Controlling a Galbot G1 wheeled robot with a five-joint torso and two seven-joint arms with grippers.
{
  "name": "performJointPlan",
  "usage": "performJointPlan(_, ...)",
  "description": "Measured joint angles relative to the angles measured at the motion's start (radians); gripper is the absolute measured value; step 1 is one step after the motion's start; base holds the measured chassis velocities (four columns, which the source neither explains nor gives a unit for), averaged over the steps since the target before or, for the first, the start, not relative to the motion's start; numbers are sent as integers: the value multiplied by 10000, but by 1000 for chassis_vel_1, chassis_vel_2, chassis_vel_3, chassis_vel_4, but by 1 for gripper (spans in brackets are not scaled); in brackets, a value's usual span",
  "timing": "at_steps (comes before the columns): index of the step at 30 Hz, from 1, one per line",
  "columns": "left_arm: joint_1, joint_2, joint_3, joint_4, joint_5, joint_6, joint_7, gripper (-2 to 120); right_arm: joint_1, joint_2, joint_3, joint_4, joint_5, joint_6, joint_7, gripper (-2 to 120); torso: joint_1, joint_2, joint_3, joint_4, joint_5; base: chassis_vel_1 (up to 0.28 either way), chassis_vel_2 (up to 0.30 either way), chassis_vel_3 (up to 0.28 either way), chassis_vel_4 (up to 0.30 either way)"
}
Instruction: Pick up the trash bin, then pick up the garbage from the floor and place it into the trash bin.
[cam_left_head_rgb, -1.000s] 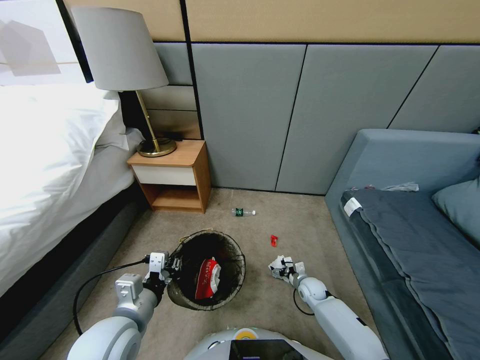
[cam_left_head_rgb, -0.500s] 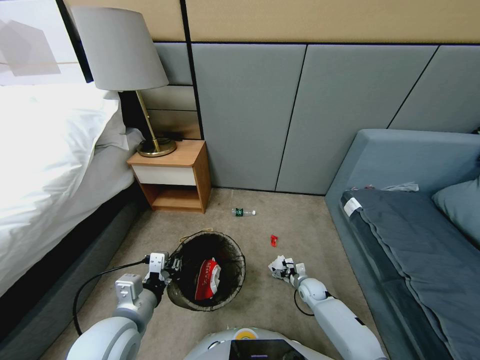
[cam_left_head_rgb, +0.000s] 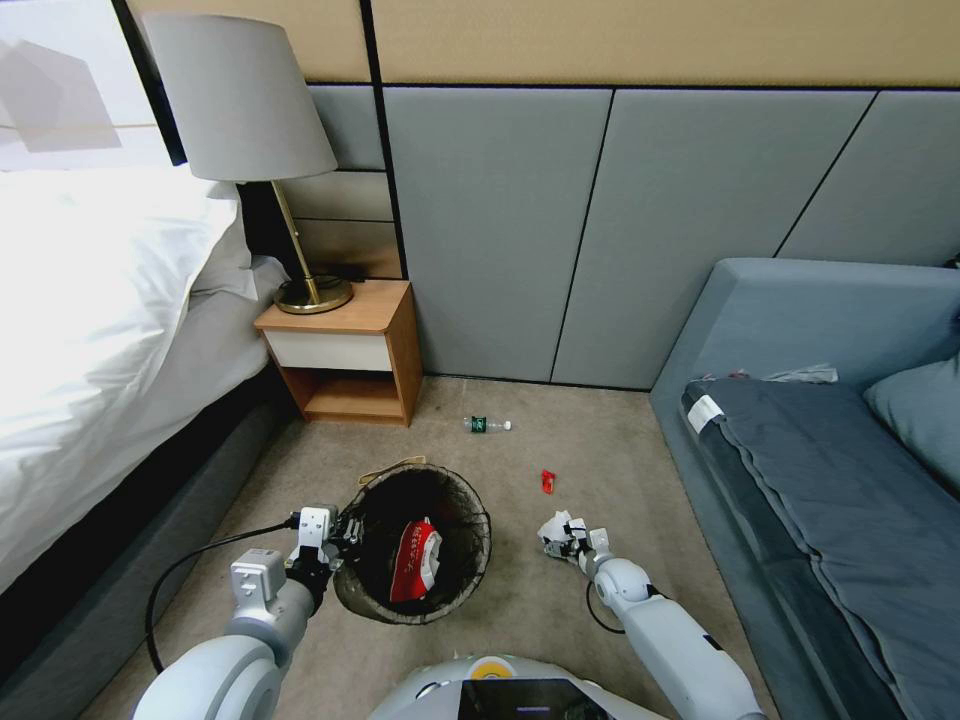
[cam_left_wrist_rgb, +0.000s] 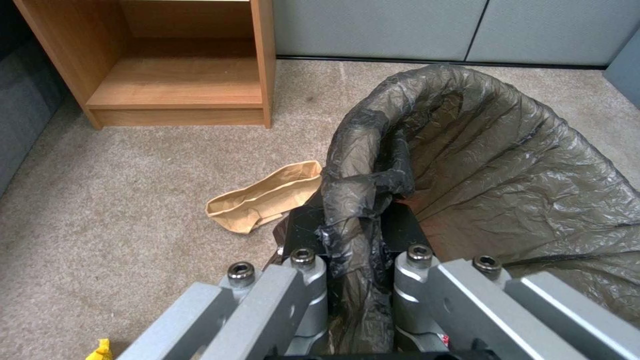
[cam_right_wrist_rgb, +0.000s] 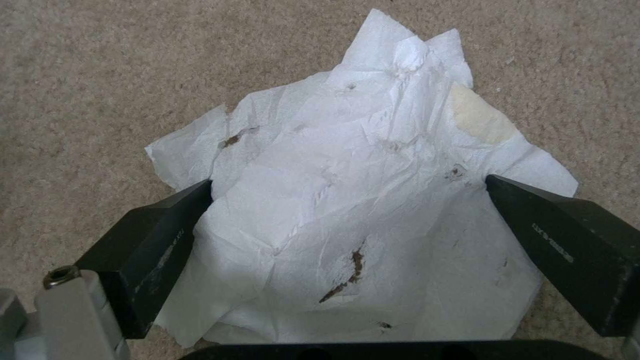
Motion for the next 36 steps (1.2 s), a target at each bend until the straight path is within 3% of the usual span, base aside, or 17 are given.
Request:
performJointPlan(3, -5, 7, -3, 0, 1, 0, 3, 7, 15, 31, 5, -50, 0, 20, 0, 97, 0, 0, 0, -1, -1, 0, 0, 0, 0)
performJointPlan(17, -46, 44, -46, 0, -30, 5, 6, 7, -93, 37, 0, 128, -141, 171, 66, 63, -1, 0, 0, 4, 4, 0, 0, 0, 0)
performJointPlan(21, -65, 47, -29, 0, -35, 6, 6, 7, -202, -46, -4, 320, -121, 153, 69, 43, 0, 0, 0, 5, 7, 0, 0, 0, 0)
performJointPlan(26, -76, 64, -22, 0, -38, 6, 6, 7, -275, -93, 12, 450, -101, 126, 87, 34, 0, 0, 0, 3, 9, 0, 0, 0, 0)
performJointPlan(28, -88, 82, -22, 0, -45, 7, 6, 7, -359, -185, 31, 618, -86, 75, 143, 21, 0, 0, 0, 1, 5, 0, 0, 0, 0)
performJointPlan(32, -125, 89, -9, 0, -55, 7, 7, 7, -447, -284, 68, 846, -88, 63, 246, 6, 0, 0, 1, 0, 4, 0, 0, 0, 0)
performJointPlan(36, -133, 90, -3, 0, -59, 7, 7, 7, -479, -331, 97, 940, -98, 68, 275, 0, 0, 0, 1, 1, 4, 0, 0, 0, 0)
